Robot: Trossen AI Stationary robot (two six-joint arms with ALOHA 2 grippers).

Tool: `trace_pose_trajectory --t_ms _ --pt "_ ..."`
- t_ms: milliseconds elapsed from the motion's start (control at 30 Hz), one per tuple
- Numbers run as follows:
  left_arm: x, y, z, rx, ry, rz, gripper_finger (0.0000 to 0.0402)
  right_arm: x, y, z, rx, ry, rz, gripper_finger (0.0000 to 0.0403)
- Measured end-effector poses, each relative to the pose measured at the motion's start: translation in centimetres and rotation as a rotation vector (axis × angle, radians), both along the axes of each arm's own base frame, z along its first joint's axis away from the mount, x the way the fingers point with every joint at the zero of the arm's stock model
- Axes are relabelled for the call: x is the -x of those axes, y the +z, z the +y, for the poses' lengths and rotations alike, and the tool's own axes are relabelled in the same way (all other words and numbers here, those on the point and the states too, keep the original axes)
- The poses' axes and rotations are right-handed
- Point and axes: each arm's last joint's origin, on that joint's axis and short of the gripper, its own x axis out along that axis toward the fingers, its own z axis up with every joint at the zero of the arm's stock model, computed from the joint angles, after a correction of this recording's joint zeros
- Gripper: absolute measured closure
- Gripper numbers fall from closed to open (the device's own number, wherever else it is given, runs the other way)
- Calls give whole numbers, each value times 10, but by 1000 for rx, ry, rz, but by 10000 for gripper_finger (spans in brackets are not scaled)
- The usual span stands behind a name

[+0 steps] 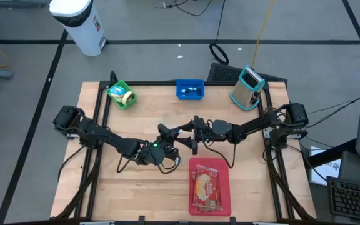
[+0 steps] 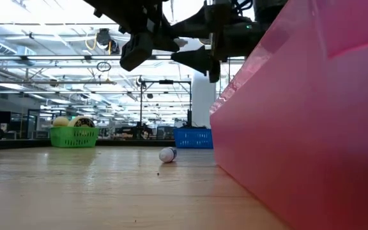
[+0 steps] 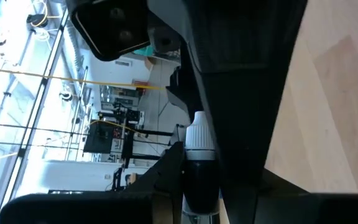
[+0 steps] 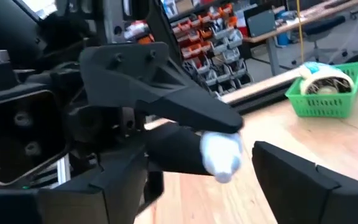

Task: Pick & Place Food Item
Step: Put the black food coloring into the blue bin

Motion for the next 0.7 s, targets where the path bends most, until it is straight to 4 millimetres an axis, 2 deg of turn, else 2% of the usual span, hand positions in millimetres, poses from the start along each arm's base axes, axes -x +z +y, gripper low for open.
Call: trace_pose_trajectory --t_ms 267,533,700 --pt "1 0 -3 23 -14 -16 321 -3 3 1 5 32 -66 154" --pt "2 1 -10 43 -32 -36 321 -3 2 -1 29 33 -59 177" --pt "3 0 -12 77 -51 -53 321 -3 1 -1 23 40 -53 206"
